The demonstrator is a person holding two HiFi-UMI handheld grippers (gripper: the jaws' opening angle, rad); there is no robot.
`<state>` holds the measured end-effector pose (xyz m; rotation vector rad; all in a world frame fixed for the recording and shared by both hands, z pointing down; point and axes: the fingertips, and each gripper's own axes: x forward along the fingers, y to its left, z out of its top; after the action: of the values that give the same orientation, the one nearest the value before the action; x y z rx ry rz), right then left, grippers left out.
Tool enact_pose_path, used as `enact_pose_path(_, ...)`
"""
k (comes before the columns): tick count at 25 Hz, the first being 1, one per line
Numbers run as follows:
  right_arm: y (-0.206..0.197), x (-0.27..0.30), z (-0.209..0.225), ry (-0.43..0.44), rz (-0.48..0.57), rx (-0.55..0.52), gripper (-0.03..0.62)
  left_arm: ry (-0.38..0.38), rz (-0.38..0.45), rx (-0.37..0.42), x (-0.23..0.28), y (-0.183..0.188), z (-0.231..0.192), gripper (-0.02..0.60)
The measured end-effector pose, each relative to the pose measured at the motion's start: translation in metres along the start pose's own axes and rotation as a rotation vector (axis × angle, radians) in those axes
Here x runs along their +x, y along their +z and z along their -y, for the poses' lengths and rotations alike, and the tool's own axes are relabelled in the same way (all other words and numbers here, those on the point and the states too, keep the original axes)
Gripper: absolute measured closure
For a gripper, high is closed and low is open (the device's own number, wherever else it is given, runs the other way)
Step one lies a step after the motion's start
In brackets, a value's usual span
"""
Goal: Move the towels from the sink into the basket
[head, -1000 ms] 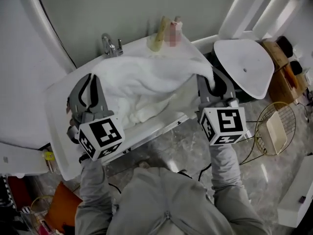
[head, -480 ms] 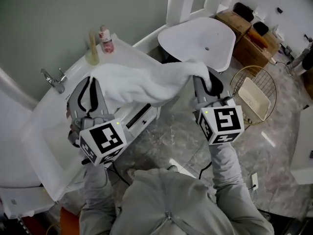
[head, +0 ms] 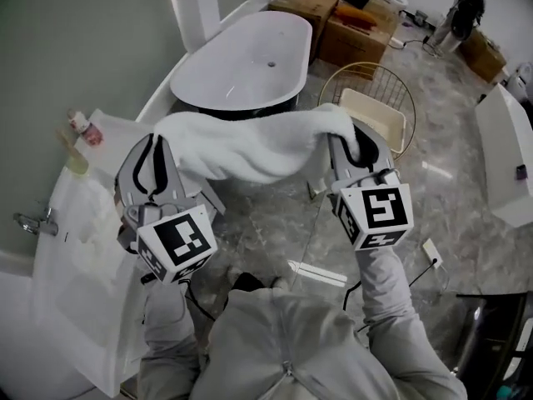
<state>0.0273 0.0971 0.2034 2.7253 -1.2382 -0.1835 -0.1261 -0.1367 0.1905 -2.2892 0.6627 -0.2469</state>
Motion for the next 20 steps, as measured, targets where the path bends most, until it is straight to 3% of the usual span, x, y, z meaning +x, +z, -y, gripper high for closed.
enact_pose_path(10,-0.056,-0.040,0.150,-0.314,-0.130,-0.009,0.542,-0.296,0.217,-0.013,0.109,0.108,0.158,0.486)
enact_pose_path(20,-0.083,-0.009,0.274,-0.562,-0.171,-0.030,0.542,-0.495,0.417,-0.023,0.227,0.209,0.273,0.486)
